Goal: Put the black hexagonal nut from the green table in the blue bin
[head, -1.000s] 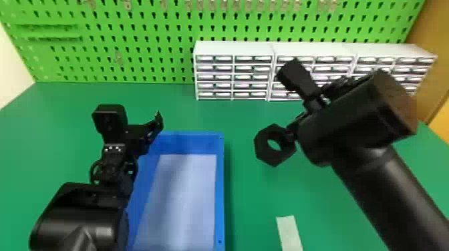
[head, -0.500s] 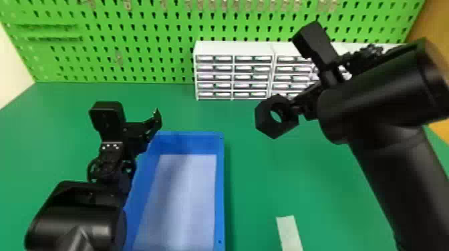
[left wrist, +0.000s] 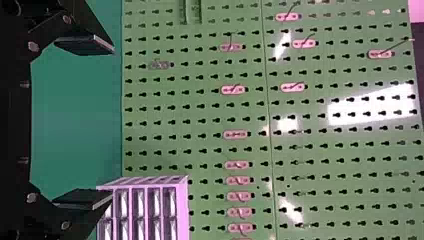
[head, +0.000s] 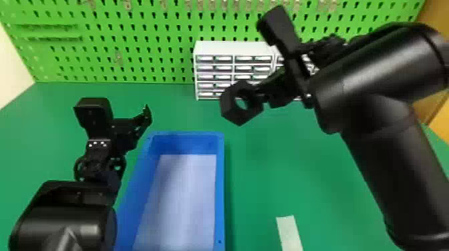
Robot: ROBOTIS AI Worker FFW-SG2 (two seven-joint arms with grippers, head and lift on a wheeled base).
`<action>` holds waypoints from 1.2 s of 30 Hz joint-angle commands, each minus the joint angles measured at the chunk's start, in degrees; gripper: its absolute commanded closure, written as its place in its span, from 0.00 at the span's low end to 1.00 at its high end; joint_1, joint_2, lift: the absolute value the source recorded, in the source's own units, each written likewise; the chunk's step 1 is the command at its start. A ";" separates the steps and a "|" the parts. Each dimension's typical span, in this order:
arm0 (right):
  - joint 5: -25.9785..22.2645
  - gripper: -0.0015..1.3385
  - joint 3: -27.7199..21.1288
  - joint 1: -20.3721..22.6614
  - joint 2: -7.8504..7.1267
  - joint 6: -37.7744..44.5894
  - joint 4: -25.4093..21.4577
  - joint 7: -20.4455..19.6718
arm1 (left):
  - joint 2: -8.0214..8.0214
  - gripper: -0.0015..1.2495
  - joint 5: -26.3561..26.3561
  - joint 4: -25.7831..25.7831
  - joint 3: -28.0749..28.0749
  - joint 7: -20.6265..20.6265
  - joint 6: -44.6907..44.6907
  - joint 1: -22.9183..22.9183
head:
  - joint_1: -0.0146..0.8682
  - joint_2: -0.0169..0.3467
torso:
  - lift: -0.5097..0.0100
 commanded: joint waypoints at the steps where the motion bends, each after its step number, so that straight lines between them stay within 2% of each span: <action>1: -8.46 0.76 3.22 -0.97 0.35 -2.06 1.91 -3.58 | 0.00 0.20 -0.33 -0.81 1.24 -0.28 0.30 0.11 | 0.79 0.19 | 0.80; 5: -15.49 0.76 6.38 -1.58 0.53 -3.90 4.29 -7.89 | 0.00 0.20 -0.68 -1.96 2.29 -0.99 1.18 0.20 | 0.79 0.19 | 0.80; 17: -28.76 0.76 14.91 -2.90 0.70 -8.30 10.70 -16.68 | 0.00 0.20 -1.30 -3.98 3.26 -1.60 2.23 0.73 | 0.79 0.19 | 0.80; 26: -34.21 0.76 21.23 -3.87 0.53 -10.67 14.75 -21.25 | 0.00 0.20 -1.38 -4.42 3.52 -1.78 2.23 0.55 | 0.79 0.19 | 0.80; 36: -36.85 0.76 25.28 -4.48 0.26 -12.16 18.26 -25.38 | 0.00 0.20 -1.38 -4.42 3.61 -1.78 2.32 0.55 | 0.79 0.19 | 0.80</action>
